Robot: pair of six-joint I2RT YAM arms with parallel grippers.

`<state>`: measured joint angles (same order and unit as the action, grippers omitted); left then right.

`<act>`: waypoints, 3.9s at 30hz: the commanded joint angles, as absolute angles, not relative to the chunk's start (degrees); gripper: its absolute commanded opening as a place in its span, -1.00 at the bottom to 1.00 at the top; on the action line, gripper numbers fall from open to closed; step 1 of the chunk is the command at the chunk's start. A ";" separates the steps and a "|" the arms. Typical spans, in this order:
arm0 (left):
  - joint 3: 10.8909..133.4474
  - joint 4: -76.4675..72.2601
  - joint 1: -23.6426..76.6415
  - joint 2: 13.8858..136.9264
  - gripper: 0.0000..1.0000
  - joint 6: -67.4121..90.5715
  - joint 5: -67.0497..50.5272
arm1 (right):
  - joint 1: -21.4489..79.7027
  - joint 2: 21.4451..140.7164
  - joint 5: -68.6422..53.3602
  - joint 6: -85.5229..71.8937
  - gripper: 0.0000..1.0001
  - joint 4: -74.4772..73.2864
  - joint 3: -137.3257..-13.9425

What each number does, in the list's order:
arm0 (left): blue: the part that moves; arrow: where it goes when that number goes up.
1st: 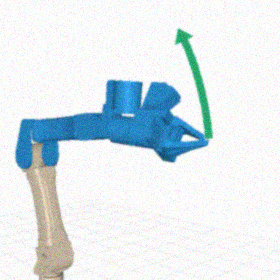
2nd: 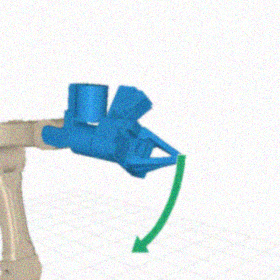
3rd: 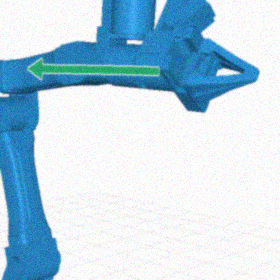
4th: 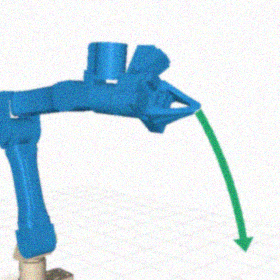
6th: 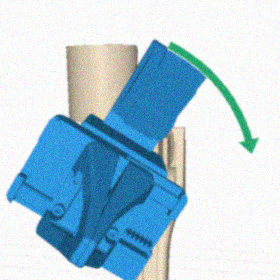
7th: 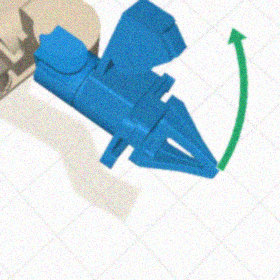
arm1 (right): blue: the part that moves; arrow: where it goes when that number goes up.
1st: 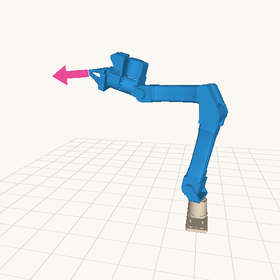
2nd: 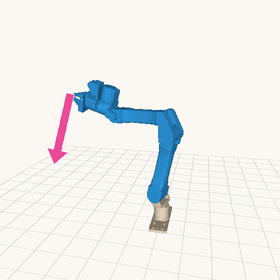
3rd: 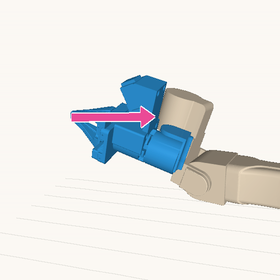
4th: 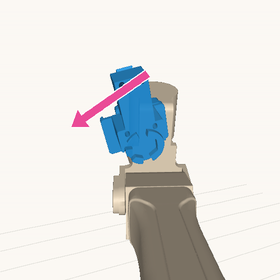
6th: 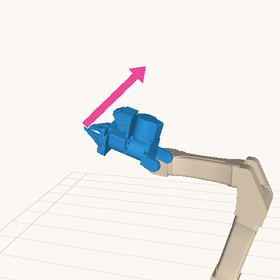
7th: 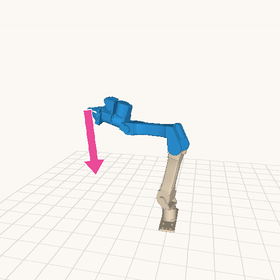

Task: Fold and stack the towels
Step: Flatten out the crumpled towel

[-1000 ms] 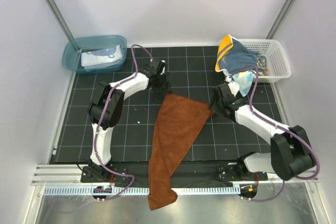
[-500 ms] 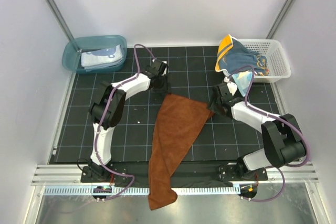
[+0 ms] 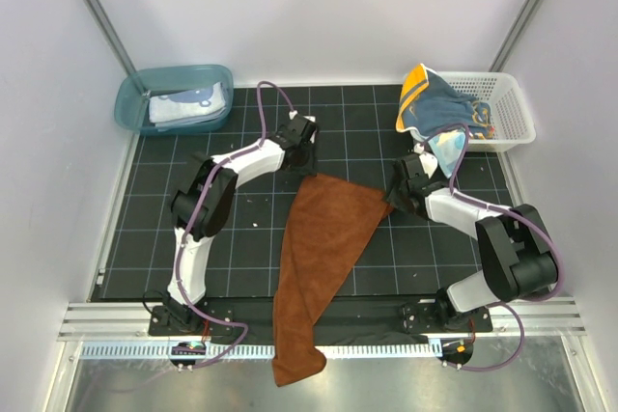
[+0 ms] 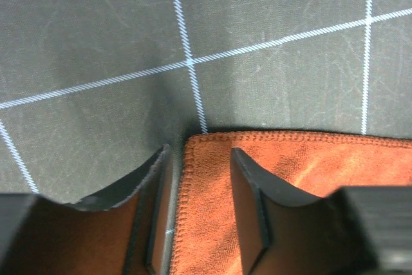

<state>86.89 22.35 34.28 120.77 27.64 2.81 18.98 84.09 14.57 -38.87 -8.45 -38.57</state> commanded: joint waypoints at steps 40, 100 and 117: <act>84.72 27.32 36.65 121.99 0.07 28.04 2.45 | 18.72 82.18 15.11 -36.38 -0.13 -10.02 -39.20; 97.02 42.10 39.64 95.02 -1.00 22.07 26.98 | 18.72 64.44 9.41 -19.43 -0.98 -26.09 -67.22; 112.67 52.38 43.77 78.14 -1.00 13.71 22.33 | 18.72 56.26 3.43 -9.41 -0.98 -32.43 -86.30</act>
<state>110.04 49.23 43.27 81.54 16.45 22.37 18.90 58.50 4.12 -13.06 -31.86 -82.54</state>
